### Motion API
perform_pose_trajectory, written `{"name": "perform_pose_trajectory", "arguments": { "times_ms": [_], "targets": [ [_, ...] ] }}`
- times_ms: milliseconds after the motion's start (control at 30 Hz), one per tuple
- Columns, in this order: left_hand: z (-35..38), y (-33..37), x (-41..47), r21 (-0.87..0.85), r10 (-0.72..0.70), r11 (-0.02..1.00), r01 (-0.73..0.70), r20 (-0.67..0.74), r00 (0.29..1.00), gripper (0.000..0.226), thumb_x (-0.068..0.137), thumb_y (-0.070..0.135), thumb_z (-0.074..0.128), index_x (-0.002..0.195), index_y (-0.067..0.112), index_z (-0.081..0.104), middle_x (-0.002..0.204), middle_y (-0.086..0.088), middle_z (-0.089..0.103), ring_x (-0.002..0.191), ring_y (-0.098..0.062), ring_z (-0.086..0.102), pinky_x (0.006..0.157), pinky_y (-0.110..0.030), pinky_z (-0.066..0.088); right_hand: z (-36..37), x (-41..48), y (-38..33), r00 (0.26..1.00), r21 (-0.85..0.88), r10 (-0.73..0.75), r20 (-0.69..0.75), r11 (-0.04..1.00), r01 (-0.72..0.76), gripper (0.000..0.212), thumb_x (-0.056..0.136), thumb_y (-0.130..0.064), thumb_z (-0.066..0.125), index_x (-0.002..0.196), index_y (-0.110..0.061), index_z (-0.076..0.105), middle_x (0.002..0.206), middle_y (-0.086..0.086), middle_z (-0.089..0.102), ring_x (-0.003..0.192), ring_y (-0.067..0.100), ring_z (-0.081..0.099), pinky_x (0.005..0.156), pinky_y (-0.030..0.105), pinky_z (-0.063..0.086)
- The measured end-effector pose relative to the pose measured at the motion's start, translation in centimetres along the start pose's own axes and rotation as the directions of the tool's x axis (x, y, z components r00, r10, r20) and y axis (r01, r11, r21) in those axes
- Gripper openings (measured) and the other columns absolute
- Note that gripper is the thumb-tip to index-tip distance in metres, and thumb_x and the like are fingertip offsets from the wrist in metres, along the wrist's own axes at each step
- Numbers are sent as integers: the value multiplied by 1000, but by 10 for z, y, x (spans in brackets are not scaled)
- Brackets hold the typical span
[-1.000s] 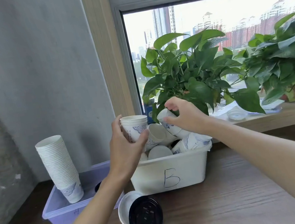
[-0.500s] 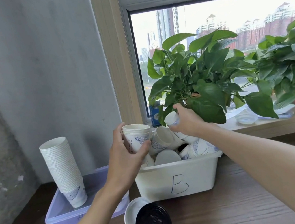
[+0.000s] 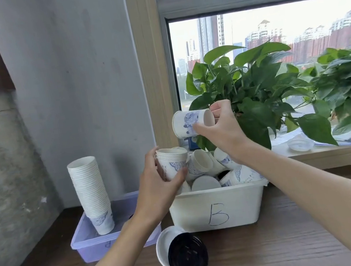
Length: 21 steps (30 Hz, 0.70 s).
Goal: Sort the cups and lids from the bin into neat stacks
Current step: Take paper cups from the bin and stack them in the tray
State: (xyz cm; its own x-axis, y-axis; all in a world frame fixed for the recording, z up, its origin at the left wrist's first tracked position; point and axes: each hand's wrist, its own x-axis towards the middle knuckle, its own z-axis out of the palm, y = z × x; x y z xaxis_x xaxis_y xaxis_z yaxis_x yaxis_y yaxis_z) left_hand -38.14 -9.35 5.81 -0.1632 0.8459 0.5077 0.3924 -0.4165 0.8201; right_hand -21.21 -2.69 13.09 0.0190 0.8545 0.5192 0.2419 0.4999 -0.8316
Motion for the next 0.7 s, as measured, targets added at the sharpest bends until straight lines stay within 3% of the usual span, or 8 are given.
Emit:
{"name": "perform_pose_trajectory", "arguments": {
  "times_ms": [100, 267, 400, 500, 600, 700],
  "targets": [
    [-2, 2, -8, -14, -2, 1000, 3, 11, 1000, 64, 82, 22, 81, 132, 28, 41, 105, 22, 60, 89, 18, 57, 75, -2, 43, 13, -19, -7, 991, 142, 96, 91, 984, -108, 52, 79, -11, 72, 122, -14, 44, 100, 7, 60, 82, 13, 59, 70, 23, 51],
    [-10, 3, -19, -40, 8, 999, -6, 49, 999, 61, 81, 16, 80, 130, 31, 46, 105, 16, 67, 89, 8, 63, 69, -7, 48, 29, -41, -4, 969, 118, 121, 216, 982, -149, 42, 78, -18, 75, 109, -11, 48, 89, 3, 60, 68, 4, 58, 53, 12, 44],
    [-21, 6, -23, -19, 55, 998, -53, 74, 996, 63, 82, 8, 78, 130, 35, 47, 110, 18, 68, 97, 8, 64, 76, -6, 46, 34, -42, -5, 959, 98, 97, 266, 987, -127, 42, 71, -34, 81, 92, -15, 50, 83, 4, 62, 74, 13, 60, 65, 27, 48],
    [-26, 6, -22, -13, 80, 997, -80, 81, 993, 63, 83, 6, 76, 131, 36, 48, 113, 17, 69, 100, 6, 65, 78, -7, 47, 37, -41, -4, 936, 118, 89, 340, 984, -136, 61, 67, -30, 82, 115, -20, 45, 100, 11, 65, 90, 20, 65, 75, 34, 54],
    [-29, 3, -22, -9, 92, 996, -92, 89, 992, 65, 82, 5, 76, 132, 35, 47, 113, 17, 69, 101, 5, 65, 79, -8, 47, 37, -43, -6, 908, 126, 59, 416, 984, -122, 96, 72, -23, 81, 143, -44, 20, 108, 9, 66, 99, 19, 66, 87, 35, 54],
    [-31, 0, -23, 1, 75, 997, -76, 92, 993, 70, 83, 10, 78, 139, 32, 43, 112, 20, 67, 99, 6, 64, 79, -9, 47, 36, -45, -10, 901, 149, 20, 434, 984, -94, 92, 78, -31, 78, 145, -48, 18, 113, 0, 64, 102, 12, 64, 91, 30, 50]
  ]
}}
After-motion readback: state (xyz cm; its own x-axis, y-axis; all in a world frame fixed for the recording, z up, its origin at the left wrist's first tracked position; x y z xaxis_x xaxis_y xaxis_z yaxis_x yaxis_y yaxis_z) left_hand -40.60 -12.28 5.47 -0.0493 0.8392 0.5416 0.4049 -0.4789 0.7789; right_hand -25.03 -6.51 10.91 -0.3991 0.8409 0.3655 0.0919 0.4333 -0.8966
